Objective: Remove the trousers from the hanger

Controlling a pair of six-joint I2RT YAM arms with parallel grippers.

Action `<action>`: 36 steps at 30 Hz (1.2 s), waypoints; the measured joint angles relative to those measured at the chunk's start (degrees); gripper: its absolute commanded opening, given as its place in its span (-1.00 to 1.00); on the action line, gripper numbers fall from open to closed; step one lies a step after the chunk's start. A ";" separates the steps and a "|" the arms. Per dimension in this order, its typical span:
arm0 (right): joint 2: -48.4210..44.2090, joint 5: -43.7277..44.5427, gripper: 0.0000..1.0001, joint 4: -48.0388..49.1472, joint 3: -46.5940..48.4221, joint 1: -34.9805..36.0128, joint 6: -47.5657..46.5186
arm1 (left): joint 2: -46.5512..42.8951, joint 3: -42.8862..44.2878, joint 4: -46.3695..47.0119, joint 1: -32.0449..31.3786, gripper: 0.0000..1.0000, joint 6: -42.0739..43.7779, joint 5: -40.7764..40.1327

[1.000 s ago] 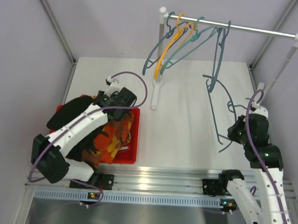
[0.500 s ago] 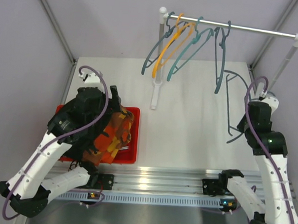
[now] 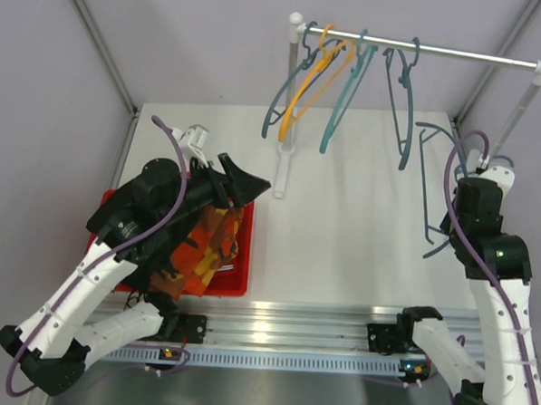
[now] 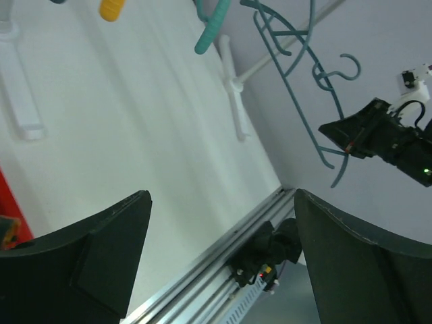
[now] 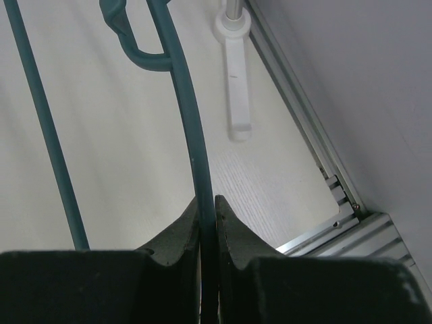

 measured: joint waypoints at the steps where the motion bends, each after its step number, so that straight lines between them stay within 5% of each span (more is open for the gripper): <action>1: -0.55 -0.17 -1.00 -0.11 0.00 0.00 -0.28 | 0.13 -0.94 1.86 -0.22 0.82 -1.70 0.98; 6: -2.64 -1.53 -1.00 -0.28 0.02 0.00 -1.16 | 3.37 -2.58 11.96 -5.03 0.81 -9.60 1.42; 16: -1.62 -2.12 -1.00 -1.75 2.97 0.00 0.92 | 22.67 3.50 25.57 -26.23 0.70 -14.27 -13.60; 36: -5.27 -7.48 -1.00 -2.47 7.13 0.04 0.87 | 56.19 27.12 39.28 -34.40 0.50 -18.29 -19.93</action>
